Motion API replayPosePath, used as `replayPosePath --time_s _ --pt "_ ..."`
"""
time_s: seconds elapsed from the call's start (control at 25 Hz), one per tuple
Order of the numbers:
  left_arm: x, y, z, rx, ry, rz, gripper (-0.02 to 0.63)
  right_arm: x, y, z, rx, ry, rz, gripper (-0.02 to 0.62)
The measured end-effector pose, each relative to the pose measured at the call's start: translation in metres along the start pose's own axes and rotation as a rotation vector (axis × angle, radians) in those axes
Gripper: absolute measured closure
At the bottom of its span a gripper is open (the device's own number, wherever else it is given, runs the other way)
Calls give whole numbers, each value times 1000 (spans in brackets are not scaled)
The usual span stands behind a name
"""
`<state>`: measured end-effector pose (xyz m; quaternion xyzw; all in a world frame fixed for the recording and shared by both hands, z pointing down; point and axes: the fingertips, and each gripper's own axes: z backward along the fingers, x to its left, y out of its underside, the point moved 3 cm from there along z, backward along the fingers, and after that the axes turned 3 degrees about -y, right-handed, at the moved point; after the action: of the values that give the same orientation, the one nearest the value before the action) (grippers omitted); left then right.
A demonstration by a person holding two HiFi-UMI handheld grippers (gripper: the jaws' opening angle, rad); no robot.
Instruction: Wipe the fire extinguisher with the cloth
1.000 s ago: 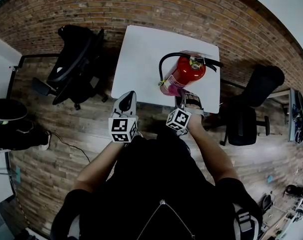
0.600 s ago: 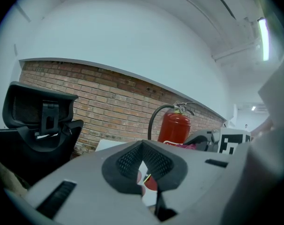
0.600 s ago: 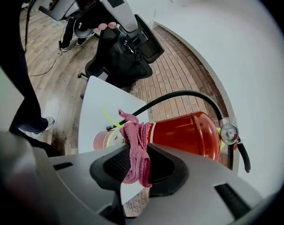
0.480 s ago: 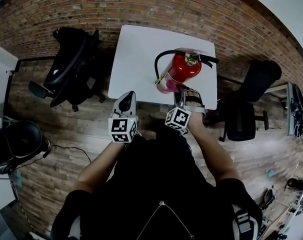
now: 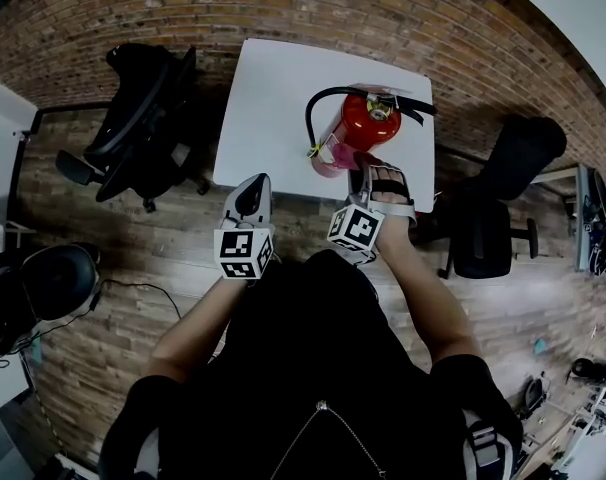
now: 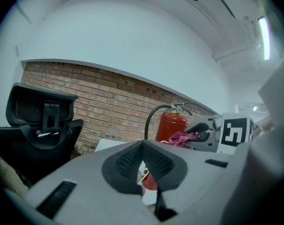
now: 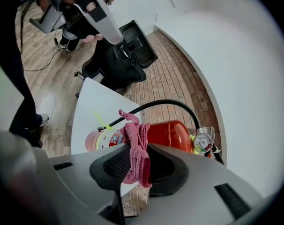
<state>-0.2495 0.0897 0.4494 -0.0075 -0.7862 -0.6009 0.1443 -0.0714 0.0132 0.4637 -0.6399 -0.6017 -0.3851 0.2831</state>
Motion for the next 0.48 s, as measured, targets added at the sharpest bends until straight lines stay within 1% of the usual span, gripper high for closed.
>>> replayPosePath --time_s 0.24,0.48 --pt "-13 0 11 -1 -42 -14 575 -15 0 11 -31 30 15 492" --pt "-29 -1 32 -8 -100 -23 575 -31 1 22 -60 31 21 492"
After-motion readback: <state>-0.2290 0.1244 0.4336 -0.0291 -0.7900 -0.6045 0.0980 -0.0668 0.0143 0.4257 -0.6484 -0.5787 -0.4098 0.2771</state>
